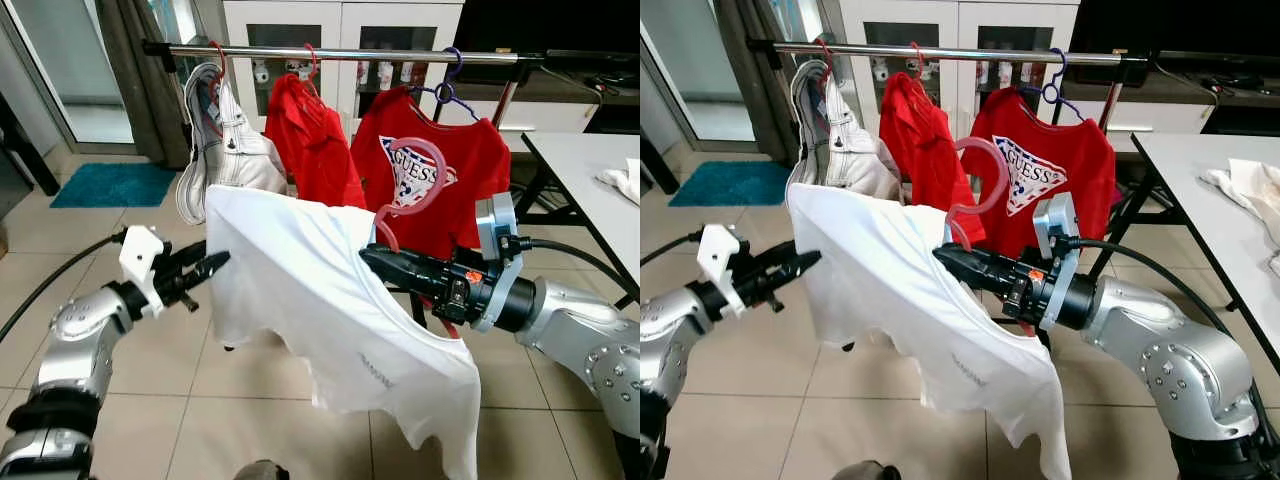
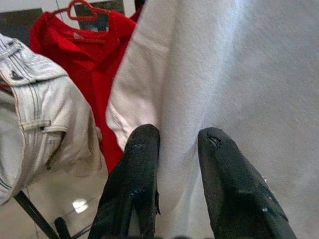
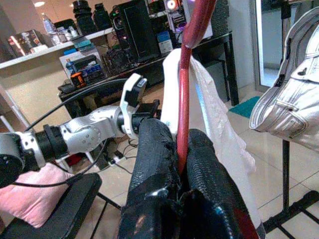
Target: Hang hanger
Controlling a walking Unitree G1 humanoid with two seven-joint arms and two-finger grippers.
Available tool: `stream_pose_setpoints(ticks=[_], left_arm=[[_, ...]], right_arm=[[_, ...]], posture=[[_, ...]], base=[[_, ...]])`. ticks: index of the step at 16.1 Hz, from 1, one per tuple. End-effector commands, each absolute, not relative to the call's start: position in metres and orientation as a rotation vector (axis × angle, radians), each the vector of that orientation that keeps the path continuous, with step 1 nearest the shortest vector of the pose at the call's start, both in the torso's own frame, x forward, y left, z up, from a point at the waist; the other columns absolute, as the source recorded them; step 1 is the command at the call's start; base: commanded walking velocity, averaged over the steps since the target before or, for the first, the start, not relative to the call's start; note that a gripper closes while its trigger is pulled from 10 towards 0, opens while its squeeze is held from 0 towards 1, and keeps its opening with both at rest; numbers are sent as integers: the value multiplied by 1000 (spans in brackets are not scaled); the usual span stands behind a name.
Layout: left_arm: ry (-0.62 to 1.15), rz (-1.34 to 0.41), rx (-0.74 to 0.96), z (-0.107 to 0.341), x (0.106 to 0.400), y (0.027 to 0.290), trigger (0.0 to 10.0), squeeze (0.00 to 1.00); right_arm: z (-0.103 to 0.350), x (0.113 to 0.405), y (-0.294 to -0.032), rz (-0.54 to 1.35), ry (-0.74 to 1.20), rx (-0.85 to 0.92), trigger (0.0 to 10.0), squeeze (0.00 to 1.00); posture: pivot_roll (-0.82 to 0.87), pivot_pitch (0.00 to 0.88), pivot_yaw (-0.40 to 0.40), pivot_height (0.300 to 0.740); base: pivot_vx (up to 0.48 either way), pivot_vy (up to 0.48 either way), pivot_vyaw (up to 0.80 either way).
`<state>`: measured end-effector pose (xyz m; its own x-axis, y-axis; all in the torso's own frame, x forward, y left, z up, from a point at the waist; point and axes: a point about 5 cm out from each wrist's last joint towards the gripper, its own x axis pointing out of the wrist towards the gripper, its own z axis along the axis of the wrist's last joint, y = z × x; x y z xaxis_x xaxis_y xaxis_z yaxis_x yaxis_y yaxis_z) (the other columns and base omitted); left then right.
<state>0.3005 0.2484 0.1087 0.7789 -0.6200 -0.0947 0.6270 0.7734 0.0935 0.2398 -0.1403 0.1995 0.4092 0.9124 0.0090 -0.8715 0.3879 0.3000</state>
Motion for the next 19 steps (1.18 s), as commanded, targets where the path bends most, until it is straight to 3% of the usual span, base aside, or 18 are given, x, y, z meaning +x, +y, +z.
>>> stream_pose_setpoints(ticks=[1,12,19], left_arm=[[51,-669,147,112,304,249,0,0],[50,-644,97,99,306,244,0,0],[254,-335,173,45,276,261,0,0]], right_arm=[[208,237,-140,1159,131,277,10000,0],[207,237,-141,1137,132,270,10000,0],[209,252,-142,1018,81,213,10000,0]], posture=[[-66,0,63,740],[-73,0,68,740],[-72,0,65,740]], base=[[0,0,0],[0,0,0],[0,0,0]])
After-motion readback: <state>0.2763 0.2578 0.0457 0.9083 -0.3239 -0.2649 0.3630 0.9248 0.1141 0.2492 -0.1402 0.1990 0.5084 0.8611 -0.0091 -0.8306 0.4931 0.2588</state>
